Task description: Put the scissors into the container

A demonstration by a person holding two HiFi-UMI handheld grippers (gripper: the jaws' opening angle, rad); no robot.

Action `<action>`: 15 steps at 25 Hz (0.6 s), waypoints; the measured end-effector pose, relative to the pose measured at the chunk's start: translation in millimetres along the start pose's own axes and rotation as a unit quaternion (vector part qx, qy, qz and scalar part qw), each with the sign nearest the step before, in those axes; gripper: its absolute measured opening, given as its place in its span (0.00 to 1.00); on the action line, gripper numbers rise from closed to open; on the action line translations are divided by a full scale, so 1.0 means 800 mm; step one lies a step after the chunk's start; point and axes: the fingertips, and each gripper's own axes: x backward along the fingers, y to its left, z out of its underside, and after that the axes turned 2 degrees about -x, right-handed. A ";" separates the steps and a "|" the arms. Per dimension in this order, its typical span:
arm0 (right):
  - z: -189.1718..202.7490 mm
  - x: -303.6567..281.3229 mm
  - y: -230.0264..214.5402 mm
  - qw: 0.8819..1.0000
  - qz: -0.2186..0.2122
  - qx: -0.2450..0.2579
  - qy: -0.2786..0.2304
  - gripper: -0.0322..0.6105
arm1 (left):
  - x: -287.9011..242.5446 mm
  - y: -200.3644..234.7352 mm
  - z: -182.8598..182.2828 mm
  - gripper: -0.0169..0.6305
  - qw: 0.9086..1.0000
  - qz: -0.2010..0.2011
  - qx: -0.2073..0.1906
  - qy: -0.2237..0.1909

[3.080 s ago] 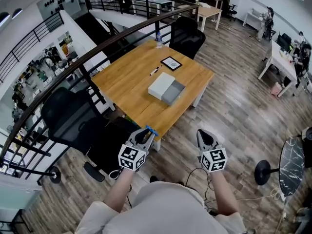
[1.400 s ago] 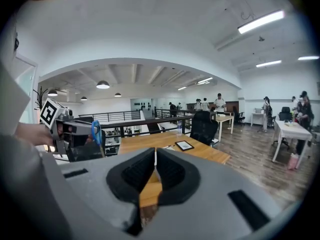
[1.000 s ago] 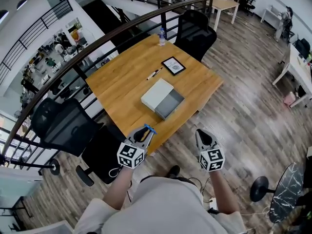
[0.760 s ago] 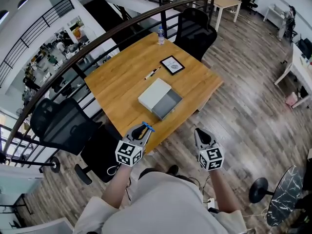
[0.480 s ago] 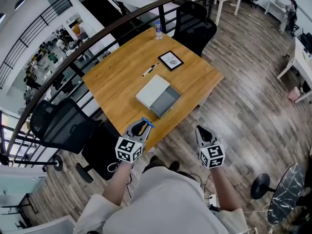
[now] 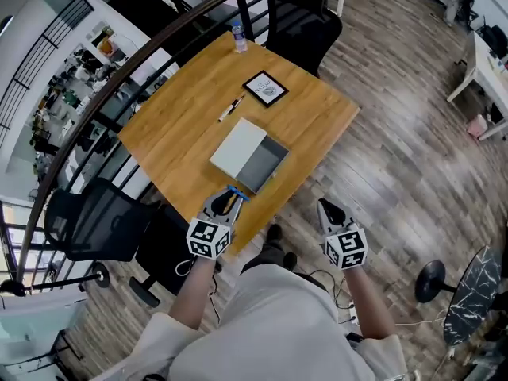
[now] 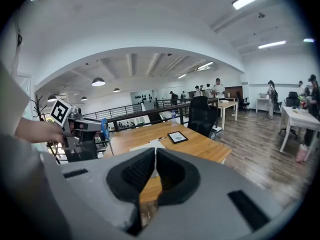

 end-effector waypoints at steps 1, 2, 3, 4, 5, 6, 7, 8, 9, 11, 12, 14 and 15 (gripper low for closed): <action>-0.003 -0.006 -0.002 1.000 0.002 -0.004 0.001 0.05 | -0.010 0.006 0.001 0.14 1.000 0.005 -0.001 0.005; -0.006 -0.013 -0.003 1.000 0.003 -0.006 0.002 0.05 | -0.020 0.013 0.002 0.14 1.000 0.009 -0.002 0.009; -0.008 -0.020 -0.005 1.000 0.003 -0.008 0.003 0.05 | -0.031 0.019 0.004 0.14 1.000 0.013 -0.002 0.013; -0.009 -0.027 -0.009 1.000 0.004 -0.009 0.005 0.05 | -0.043 0.025 0.006 0.14 1.000 0.017 -0.002 0.018; -0.009 -0.034 -0.013 1.000 0.007 -0.011 0.008 0.05 | -0.055 0.029 0.009 0.14 1.000 0.020 -0.002 0.023; -0.007 -0.041 -0.017 1.000 0.009 -0.014 0.012 0.05 | -0.067 0.032 0.015 0.14 0.999 0.025 -0.002 0.028; -0.004 -0.047 -0.022 1.000 0.012 -0.017 0.015 0.05 | -0.078 0.035 0.021 0.14 0.999 0.029 -0.003 0.035; -0.002 -0.053 -0.026 1.000 0.015 -0.021 0.018 0.05 | -0.090 0.038 0.029 0.14 0.998 0.034 -0.005 0.043; 0.000 -0.059 -0.029 0.999 0.018 -0.024 0.021 0.05 | -0.101 0.041 0.037 0.14 0.998 0.039 -0.008 0.051; 0.003 -0.070 -0.036 0.999 0.023 -0.030 0.027 0.05 | -0.124 0.049 0.052 0.14 0.996 0.050 -0.013 0.070; 0.004 -0.075 -0.039 0.999 0.026 -0.033 0.031 0.05 | -0.134 0.053 0.059 0.14 0.995 0.055 -0.014 0.079; 0.006 -0.082 -0.045 0.998 0.032 -0.039 0.037 0.05 | -0.152 0.060 0.074 0.14 0.993 0.064 -0.015 0.097; 0.008 -0.084 -0.048 0.998 0.036 -0.043 0.040 0.05 | -0.162 0.063 0.083 0.14 0.992 0.069 -0.016 0.107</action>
